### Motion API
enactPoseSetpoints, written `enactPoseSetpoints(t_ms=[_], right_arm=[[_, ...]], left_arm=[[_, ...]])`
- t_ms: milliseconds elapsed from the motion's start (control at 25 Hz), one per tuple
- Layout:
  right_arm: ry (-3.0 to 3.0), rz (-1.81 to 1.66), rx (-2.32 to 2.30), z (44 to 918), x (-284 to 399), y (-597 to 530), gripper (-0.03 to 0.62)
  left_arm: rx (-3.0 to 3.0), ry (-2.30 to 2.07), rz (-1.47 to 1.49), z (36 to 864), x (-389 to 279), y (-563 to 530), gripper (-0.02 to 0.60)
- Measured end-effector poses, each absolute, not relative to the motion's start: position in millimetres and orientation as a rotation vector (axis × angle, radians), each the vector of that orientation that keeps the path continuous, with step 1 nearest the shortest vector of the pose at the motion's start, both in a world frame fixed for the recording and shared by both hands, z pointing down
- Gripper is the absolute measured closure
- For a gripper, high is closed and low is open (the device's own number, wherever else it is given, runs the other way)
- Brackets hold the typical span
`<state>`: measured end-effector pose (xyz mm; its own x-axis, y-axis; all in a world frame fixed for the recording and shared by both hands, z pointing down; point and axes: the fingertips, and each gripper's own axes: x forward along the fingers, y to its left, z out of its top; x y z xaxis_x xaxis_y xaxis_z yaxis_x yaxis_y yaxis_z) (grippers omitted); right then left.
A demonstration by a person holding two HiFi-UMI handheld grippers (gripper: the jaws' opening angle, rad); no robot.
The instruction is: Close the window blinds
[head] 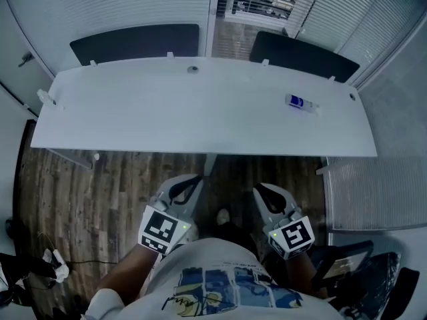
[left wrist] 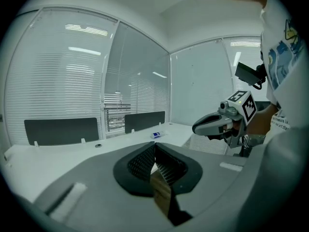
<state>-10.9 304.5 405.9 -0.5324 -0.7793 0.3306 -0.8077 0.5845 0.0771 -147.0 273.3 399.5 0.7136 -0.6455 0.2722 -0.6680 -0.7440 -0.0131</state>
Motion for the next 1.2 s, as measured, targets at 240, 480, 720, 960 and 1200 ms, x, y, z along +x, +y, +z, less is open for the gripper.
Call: enactPoseSetpoints(t_ms=[240,480,720,960,1200], right_arm=[[-2.512,0.083,1.244,393.9,24.7,259.9,0.582],[-2.531,0.073,1.192,390.5,55.4,221.4,0.582],[-2.553,0.089,1.124,401.3,73.5,194.6,0.582],[-2.561,0.122,1.09,418.2,71.0,166.7,0.582],[-2.551,0.136,1.13,415.3,53.2,132.2,0.582]], left_arm=[[2.813,-1.135,0.385,384.7,-113.3,236.8,0.575],[2.792,-1.188,0.375,377.7,-84.1,199.8,0.575],[2.748,-1.272,0.384,381.4,-70.7,178.4,0.575],[2.709,-1.299,0.404,392.3,-78.3,151.7,0.575],[2.735,-1.271,0.4,389.9,-93.7,110.4,0.575]])
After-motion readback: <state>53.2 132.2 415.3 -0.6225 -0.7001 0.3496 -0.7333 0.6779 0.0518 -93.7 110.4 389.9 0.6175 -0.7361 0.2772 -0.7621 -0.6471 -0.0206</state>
